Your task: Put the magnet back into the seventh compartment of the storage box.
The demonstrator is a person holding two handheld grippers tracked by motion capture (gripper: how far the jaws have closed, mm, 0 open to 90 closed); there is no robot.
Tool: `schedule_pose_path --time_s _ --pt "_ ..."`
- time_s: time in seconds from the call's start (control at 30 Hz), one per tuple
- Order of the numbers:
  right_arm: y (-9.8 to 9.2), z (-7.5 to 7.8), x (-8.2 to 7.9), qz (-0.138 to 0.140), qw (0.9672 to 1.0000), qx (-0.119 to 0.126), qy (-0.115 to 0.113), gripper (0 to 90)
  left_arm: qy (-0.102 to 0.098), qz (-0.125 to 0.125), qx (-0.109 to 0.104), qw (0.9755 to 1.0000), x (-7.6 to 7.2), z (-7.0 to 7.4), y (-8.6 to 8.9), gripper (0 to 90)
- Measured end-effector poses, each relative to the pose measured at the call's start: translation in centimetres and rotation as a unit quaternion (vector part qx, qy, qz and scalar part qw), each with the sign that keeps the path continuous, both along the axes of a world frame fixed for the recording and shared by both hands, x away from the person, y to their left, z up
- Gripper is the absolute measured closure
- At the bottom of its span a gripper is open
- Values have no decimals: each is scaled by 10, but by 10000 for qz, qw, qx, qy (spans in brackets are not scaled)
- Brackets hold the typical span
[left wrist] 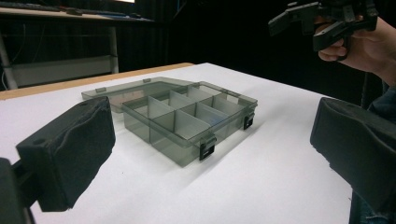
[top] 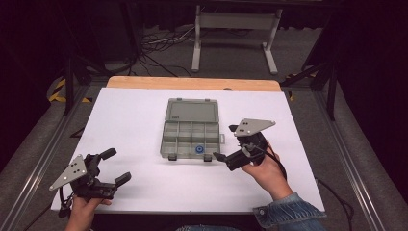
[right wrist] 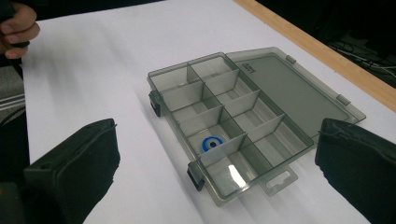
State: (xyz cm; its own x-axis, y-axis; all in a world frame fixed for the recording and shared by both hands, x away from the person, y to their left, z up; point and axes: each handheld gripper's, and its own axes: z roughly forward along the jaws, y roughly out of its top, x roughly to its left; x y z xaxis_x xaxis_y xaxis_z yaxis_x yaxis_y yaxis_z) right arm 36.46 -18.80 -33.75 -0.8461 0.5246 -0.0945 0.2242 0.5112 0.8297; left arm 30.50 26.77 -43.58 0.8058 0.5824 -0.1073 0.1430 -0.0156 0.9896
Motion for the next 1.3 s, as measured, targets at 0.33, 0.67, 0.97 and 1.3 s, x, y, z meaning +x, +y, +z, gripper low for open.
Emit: schedule_pose_path --time_s 0.33,0.67,0.97,1.3 --pt "-31 -17 -18 -100 9980 581 -234 0 -32 -6 1 10000 0 0 1 8" --pt "-58 -44 -29 -380 9910 1100 -668 0 -25 -11 -10 10000 0 0 0 7" --pt "-75 -69 -35 -410 9878 1335 -691 2 -10 -17 -1 10000 0 0 0 8" --pt "-87 -89 -41 -641 9815 1593 -845 4 -10 -34 -10 10000 0 1 -1 8"
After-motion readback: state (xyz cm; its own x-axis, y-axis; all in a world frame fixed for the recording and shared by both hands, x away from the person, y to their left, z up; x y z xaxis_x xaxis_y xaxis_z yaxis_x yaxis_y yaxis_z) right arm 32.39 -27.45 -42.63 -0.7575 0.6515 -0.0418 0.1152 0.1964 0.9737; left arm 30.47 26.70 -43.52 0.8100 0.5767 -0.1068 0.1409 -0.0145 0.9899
